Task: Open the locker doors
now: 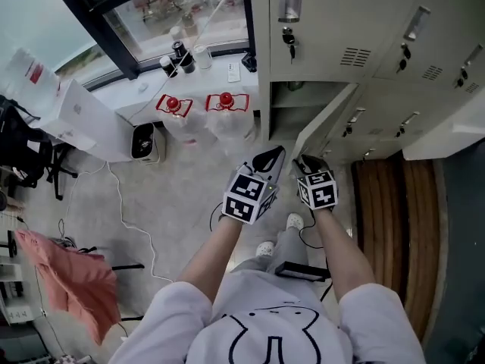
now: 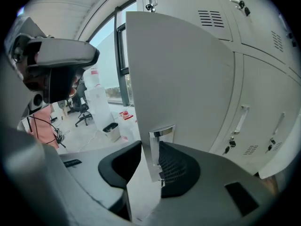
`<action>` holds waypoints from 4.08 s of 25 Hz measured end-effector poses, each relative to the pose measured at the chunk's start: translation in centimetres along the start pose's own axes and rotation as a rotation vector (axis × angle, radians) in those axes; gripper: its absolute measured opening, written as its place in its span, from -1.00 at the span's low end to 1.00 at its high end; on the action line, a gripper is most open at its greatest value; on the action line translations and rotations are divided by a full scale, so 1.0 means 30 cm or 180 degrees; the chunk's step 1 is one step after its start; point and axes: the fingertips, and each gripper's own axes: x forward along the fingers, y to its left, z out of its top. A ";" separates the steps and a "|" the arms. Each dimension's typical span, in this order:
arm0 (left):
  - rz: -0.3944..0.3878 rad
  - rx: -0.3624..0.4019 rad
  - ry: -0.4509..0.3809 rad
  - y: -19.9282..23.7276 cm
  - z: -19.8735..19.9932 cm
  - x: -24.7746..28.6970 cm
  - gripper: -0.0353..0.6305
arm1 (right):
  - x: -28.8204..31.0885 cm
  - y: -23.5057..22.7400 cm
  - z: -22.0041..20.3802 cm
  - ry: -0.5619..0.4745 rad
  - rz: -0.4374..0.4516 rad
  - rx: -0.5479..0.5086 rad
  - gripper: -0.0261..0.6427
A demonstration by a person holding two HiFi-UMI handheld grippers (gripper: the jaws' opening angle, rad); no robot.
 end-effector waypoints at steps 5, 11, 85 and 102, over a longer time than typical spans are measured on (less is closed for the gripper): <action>-0.0262 0.0020 0.0045 -0.111 -0.006 0.034 -0.83 | -0.134 -0.057 -0.080 0.0042 -0.0107 0.0062 -0.57; -0.0525 0.0083 0.0051 -0.242 0.001 0.090 -0.83 | -0.267 -0.157 -0.163 0.0102 -0.0377 0.0165 -0.58; 0.0171 0.1234 -0.2197 -0.035 1.854 -0.405 -0.83 | -1.262 0.212 2.250 -0.2999 -0.0157 -0.1829 -0.79; 0.0502 0.1335 -0.2220 0.081 2.030 -0.519 -0.83 | -1.144 0.147 2.654 -0.2415 0.0345 -0.1022 -0.64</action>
